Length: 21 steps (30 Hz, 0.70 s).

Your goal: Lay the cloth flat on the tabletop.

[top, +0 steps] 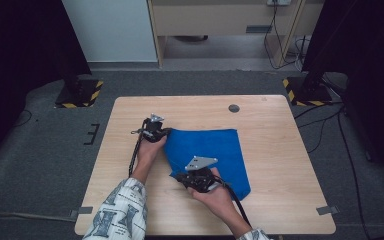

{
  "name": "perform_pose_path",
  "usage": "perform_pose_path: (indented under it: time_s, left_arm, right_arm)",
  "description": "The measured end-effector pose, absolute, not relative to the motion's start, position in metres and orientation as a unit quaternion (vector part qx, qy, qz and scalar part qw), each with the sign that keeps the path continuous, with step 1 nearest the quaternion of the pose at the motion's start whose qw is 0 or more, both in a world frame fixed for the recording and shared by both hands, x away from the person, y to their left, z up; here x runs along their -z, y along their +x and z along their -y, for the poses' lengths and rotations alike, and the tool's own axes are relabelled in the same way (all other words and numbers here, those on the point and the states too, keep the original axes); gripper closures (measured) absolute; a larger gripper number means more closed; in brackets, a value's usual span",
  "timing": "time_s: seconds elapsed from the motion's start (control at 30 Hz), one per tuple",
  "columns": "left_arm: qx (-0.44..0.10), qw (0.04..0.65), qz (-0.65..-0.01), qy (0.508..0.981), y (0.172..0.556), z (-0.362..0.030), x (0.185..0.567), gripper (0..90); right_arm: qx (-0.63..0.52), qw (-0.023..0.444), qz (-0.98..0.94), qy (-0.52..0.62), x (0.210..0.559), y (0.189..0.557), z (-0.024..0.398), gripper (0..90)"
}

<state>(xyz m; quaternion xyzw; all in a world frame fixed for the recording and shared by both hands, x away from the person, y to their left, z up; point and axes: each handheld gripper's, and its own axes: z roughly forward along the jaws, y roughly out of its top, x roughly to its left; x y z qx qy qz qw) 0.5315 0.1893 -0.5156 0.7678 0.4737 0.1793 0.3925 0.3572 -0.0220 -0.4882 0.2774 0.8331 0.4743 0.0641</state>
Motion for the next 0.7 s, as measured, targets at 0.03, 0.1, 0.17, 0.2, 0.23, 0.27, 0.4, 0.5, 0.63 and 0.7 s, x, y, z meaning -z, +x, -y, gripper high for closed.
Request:
perform_pose_path:
  time_s: [0.03,0.1,0.17,0.2,0.23,0.27,0.4,0.5,0.63,0.7]
  left_arm:
    - [-0.178,0.39,-0.47,0.771,0.532,-0.19,0.512,86.7]
    - [-0.183,0.394,-0.463,0.772,0.534,-0.19,0.504,86.7]
    - [-0.187,0.405,-0.458,0.769,0.534,-0.189,0.498,86.7]
    - [-0.187,0.409,-0.458,0.767,0.533,-0.189,0.496,86.7]
    - [-0.187,0.41,-0.458,0.766,0.532,-0.189,0.495,86.7]
    - [-0.186,0.408,-0.457,0.768,0.532,-0.189,0.494,86.8]
    - [-0.188,0.405,-0.459,0.768,0.528,-0.188,0.489,86.8]
    - [-0.196,0.405,-0.454,0.769,0.526,-0.186,0.483,86.9]
    - [-0.204,0.402,-0.445,0.774,0.521,-0.183,0.478,86.9]
    - [-0.204,0.406,-0.447,0.77,0.521,-0.184,0.477,86.9]
  right_arm:
    - [-0.475,0.066,-0.832,0.278,0.486,0.358,0.022,86.5]
    - [-0.476,0.071,-0.832,0.278,0.483,0.358,0.022,87.3]
    - [-0.477,0.073,-0.831,0.276,0.481,0.358,0.021,87.5]
    - [-0.478,0.073,-0.831,0.276,0.48,0.357,0.021,87.5]
    - [-0.478,0.074,-0.831,0.276,0.479,0.357,0.021,87.5]
    - [-0.479,0.077,-0.83,0.275,0.478,0.356,0.02,87.5]
    - [-0.481,0.082,-0.83,0.27,0.475,0.353,0.016,87.5]
    - [-0.482,0.084,-0.83,0.268,0.473,0.351,0.017,87.5]
    - [-0.486,0.088,-0.827,0.27,0.468,0.351,0.02,87.5]
    - [-0.487,0.088,-0.826,0.269,0.467,0.351,0.021,87.5]
